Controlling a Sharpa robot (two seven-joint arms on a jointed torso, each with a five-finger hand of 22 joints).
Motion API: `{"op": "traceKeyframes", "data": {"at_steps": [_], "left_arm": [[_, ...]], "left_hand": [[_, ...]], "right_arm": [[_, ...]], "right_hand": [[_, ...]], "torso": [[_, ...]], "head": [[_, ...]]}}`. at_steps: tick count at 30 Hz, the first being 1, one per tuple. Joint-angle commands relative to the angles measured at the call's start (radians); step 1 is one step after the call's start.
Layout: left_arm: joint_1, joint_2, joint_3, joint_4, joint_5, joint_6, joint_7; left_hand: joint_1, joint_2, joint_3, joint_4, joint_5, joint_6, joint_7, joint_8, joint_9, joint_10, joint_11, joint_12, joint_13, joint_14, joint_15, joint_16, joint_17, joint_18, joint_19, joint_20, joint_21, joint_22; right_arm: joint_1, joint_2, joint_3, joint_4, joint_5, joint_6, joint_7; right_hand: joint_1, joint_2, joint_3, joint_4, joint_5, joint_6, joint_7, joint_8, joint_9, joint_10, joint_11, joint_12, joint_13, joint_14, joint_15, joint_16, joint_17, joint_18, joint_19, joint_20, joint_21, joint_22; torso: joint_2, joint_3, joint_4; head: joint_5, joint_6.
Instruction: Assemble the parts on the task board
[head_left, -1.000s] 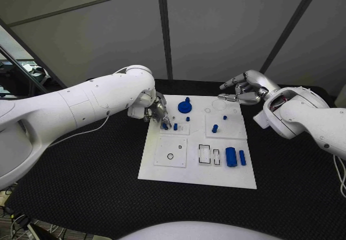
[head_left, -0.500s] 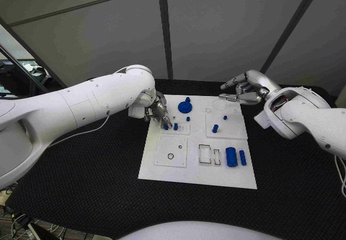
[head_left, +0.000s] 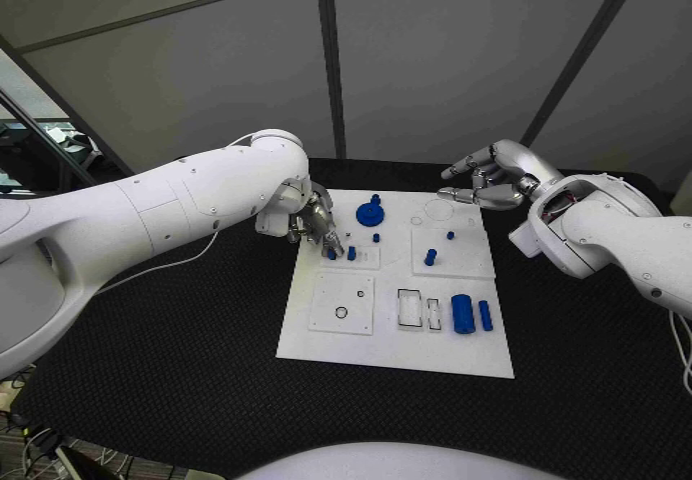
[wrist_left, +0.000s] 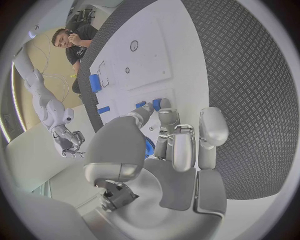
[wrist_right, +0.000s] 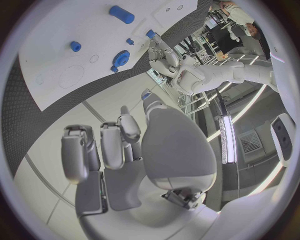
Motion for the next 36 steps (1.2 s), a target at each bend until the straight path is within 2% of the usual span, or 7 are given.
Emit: {"op": "traceKeyframes", "data": {"at_steps": [1, 5, 7, 17, 24, 28, 36], "left_arm": [[0.001, -0.001, 0.000, -0.001, 0.005, 0.013, 0.004], [0.001, -0.002, 0.000, -0.002, 0.005, 0.003, 0.004], [0.001, -0.002, 0.000, -0.002, 0.005, 0.000, 0.004], [0.001, -0.023, 0.000, 0.028, 0.006, -0.010, 0.009], [0.001, -0.050, 0.000, 0.058, 0.007, -0.070, 0.021], [0.001, -0.064, 0.001, 0.069, 0.008, -0.123, 0.039], [0.000, -0.095, 0.024, 0.097, 0.027, -0.223, 0.072]], "left_hand": [[0.009, 0.000, 0.006, -0.002, -0.004, 0.001, 0.002, -0.005, -0.001, -0.005, 0.001, -0.004, 0.000, 0.077, 0.003, -0.003, 0.180, -0.010, 0.002, 0.007, -0.006, 0.017], [0.003, -0.001, 0.001, 0.004, -0.010, 0.003, 0.004, -0.007, -0.001, -0.005, 0.002, -0.003, 0.000, 0.077, 0.003, -0.004, 0.180, -0.010, 0.002, 0.008, -0.007, 0.017], [-0.014, -0.010, -0.018, 0.020, -0.039, 0.006, 0.006, -0.009, -0.001, -0.004, 0.004, -0.001, 0.001, 0.076, 0.004, -0.004, 0.179, -0.011, 0.002, 0.009, -0.008, 0.017], [-0.042, -0.035, -0.065, 0.064, -0.042, 0.011, 0.008, -0.016, -0.002, -0.004, 0.006, 0.000, 0.002, 0.076, 0.005, -0.005, 0.178, -0.010, 0.002, 0.009, -0.010, 0.018], [-0.045, -0.067, -0.112, 0.136, -0.042, 0.012, 0.008, -0.026, -0.004, -0.005, 0.006, 0.003, 0.004, 0.075, 0.004, -0.008, 0.174, -0.011, 0.007, 0.008, -0.008, 0.023], [-0.018, -0.070, -0.123, 0.172, -0.042, 0.015, 0.007, -0.031, -0.004, -0.005, 0.005, 0.003, 0.004, 0.075, 0.003, -0.008, 0.174, -0.011, 0.011, 0.008, -0.007, 0.025], [0.004, -0.064, -0.123, 0.183, -0.042, 0.016, 0.007, -0.034, -0.003, -0.009, 0.005, -0.009, -0.005, 0.074, 0.002, -0.012, 0.170, -0.011, 0.011, 0.007, -0.010, 0.024]], "right_arm": [[0.002, 0.001, 0.001, 0.002, 0.001, 0.000, 0.008], [0.002, 0.001, 0.001, 0.001, 0.001, 0.000, 0.008], [0.002, 0.002, 0.001, 0.001, 0.001, 0.000, 0.008], [0.002, 0.002, 0.001, -0.001, 0.001, 0.000, 0.009], [0.002, 0.003, 0.001, -0.003, 0.001, 0.000, 0.010], [0.002, 0.003, 0.001, -0.004, 0.001, 0.000, 0.010], [0.001, 0.004, 0.001, -0.007, 0.002, 0.000, 0.011]], "right_hand": [[-0.005, 0.002, 0.003, -0.001, -0.006, 0.006, 0.000, -0.006, -0.001, 0.000, -0.004, 0.004, -0.002, 0.043, -0.008, -0.005, -0.001, 0.005, 0.061, -0.005, -0.005, 0.193], [-0.005, 0.002, 0.003, -0.001, -0.006, 0.006, 0.000, -0.006, -0.001, 0.000, -0.004, 0.004, -0.002, 0.043, -0.008, -0.005, -0.001, 0.005, 0.061, -0.005, -0.005, 0.193], [-0.005, 0.002, 0.003, -0.001, -0.006, 0.006, 0.000, -0.006, -0.001, 0.000, -0.004, 0.004, -0.002, 0.043, -0.008, -0.005, -0.001, 0.005, 0.061, -0.005, -0.005, 0.193], [-0.005, 0.002, 0.003, -0.001, -0.006, 0.006, 0.000, -0.006, -0.001, 0.000, -0.004, 0.004, -0.002, 0.043, -0.008, -0.005, -0.001, 0.005, 0.061, -0.005, -0.005, 0.193], [-0.005, 0.002, 0.003, -0.001, -0.006, 0.006, 0.000, -0.006, -0.001, 0.000, -0.004, 0.004, -0.002, 0.043, -0.008, -0.005, -0.001, 0.005, 0.061, -0.005, -0.005, 0.193], [-0.005, 0.002, 0.003, -0.001, -0.006, 0.006, 0.000, -0.006, -0.001, 0.000, -0.004, 0.004, -0.002, 0.043, -0.008, -0.005, -0.001, 0.005, 0.061, -0.005, -0.005, 0.193], [-0.006, 0.002, 0.002, -0.001, -0.006, 0.005, 0.000, -0.006, -0.001, 0.001, -0.004, 0.005, -0.001, 0.043, -0.008, -0.005, 0.000, 0.005, 0.061, -0.005, -0.005, 0.193]], "torso": [[0.000, -0.0003, 0.0001], [0.000, -0.0004, 0.0000], [0.000, -0.0002, 0.0001], [-0.001, -0.0001, 0.0007], [-0.001, -0.0003, 0.0004], [-0.001, -0.0004, 0.0002], [0.000, -0.0005, 0.0007]], "head": [[0.000, 0.001], [0.000, 0.002], [-0.001, 0.001], [-0.002, 0.003], [-0.001, 0.006], [-0.001, 0.007], [-0.003, 0.011]]}}
